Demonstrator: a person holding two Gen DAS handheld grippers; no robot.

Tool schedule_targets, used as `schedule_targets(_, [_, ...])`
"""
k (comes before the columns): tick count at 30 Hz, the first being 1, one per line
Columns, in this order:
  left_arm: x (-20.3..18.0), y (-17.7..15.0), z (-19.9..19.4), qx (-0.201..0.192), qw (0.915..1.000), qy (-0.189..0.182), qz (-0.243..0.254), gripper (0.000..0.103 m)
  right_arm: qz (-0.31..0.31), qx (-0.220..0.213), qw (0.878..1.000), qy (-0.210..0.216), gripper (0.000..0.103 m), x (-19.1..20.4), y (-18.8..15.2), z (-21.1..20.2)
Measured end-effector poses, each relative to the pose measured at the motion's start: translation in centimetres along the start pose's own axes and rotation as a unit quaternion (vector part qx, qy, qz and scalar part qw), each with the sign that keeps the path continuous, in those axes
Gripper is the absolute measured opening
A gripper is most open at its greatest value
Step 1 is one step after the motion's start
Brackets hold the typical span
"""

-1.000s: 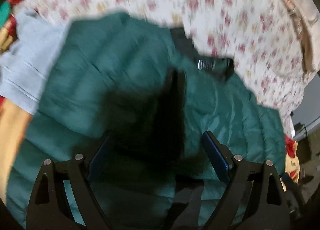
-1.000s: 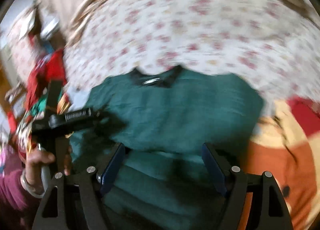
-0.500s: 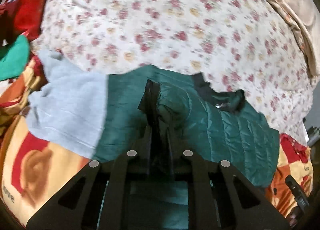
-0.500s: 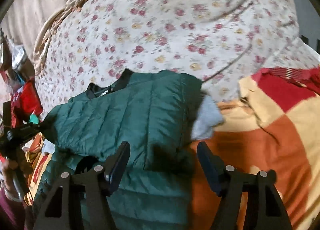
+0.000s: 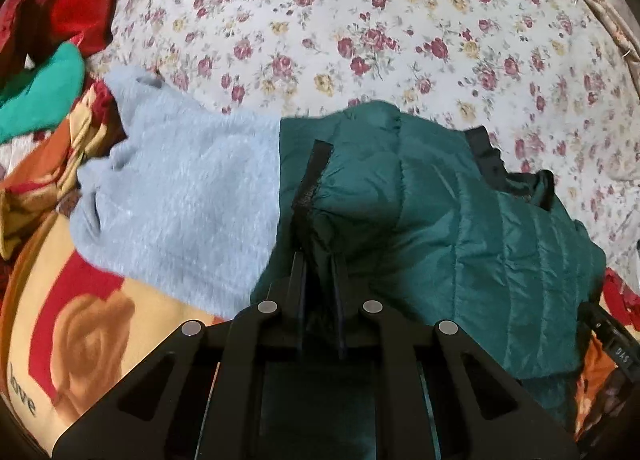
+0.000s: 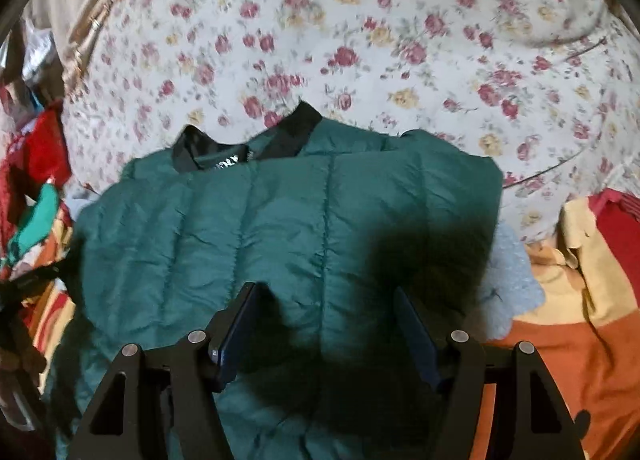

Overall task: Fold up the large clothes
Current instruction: 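Grasp the jacket side edge with the left gripper and fold it inward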

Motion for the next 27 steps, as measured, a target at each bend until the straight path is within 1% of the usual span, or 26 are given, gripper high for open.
schedule_targets(2, [-0.4, 0.4, 0.6, -0.007, 0.9999, 0.009, 0.012, 0.010, -0.001, 0.004, 1.000, -0.012, 0.068, -0.3, 0.2, 1.3])
schedule_targets(5, [-0.5, 0.1, 1.8, 0.002, 0.9996, 0.022, 0.018, 0.010, 0.005, 0.013, 1.000, -0.018, 0.068, -0.6, 0.4, 3.0])
schedule_targets(9, [-0.4, 0.3, 2.0, 0.001, 0.9995, 0.027, 0.015, 0.013, 0.003, 0.013, 1.000, -0.025, 0.068, -0.7, 0.5, 3.1])
schedule_targets(10, [-0.4, 0.3, 2.0, 0.002, 0.9996, 0.025, 0.013, 0.018, 0.005, 0.012, 1.000, -0.024, 0.068, -0.7, 0.5, 2.7])
schedule_targets(11, [-0.2, 0.4, 2.0, 0.003, 0.9996, 0.026, 0.009, 0.020, 0.006, 0.011, 1.000, -0.025, 0.068, -0.6, 0.6, 2.3])
schedule_targets(12, [-0.2, 0.4, 2.0, 0.004, 0.9996, 0.026, 0.006, 0.027, 0.005, 0.008, 1.000, -0.027, 0.068, -0.5, 0.7, 1.7])
schedule_targets(13, [-0.1, 0.5, 2.0, 0.004, 0.9997, 0.023, 0.003, 0.037, 0.002, 0.002, 1.000, -0.028, 0.068, -0.2, 0.8, 0.8])
schedule_targets(15, [0.0, 0.6, 1.9, 0.003, 0.9998, 0.019, -0.003, 0.044, -0.016, -0.017, 0.999, -0.030, 0.068, 0.9, 1.1, -0.9])
schedule_targets(17, [0.0, 0.5, 1.9, 0.001, 0.9998, 0.020, -0.002, 0.044, -0.033, -0.031, 0.999, -0.027, 0.068, 2.3, 1.4, -2.0])
schedule_targets(18, [-0.1, 0.4, 2.0, 0.001, 0.9998, 0.022, 0.000, 0.044, -0.044, -0.034, 0.998, -0.018, 0.068, 3.3, 1.5, -2.2])
schedule_targets(20, [-0.2, 0.3, 2.0, 0.000, 0.9997, 0.024, 0.003, 0.044, -0.070, -0.028, 0.997, 0.001, 0.068, 5.6, 1.6, -1.9])
schedule_targets(23, [-0.3, 0.2, 1.9, -0.002, 0.9996, 0.025, 0.010, 0.044, -0.097, -0.015, 0.995, 0.016, 0.068, 8.5, 1.7, -0.3])
schedule_targets(27, [-0.1, 0.6, 0.9, -0.012, 0.9992, 0.032, 0.022, 0.045, -0.102, 0.004, 0.995, 0.007, 0.068, 9.7, 1.9, 3.0])
Point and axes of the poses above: each gripper's, at about its wrist camera, not at the fingertips, and z roughly the way its jaws point, x to its left, y to its top, the point moved 10 cm from there along z, roughly the way its jaws point, and after that the axes turned 14 degrees about -z, right-handed, at the moved point
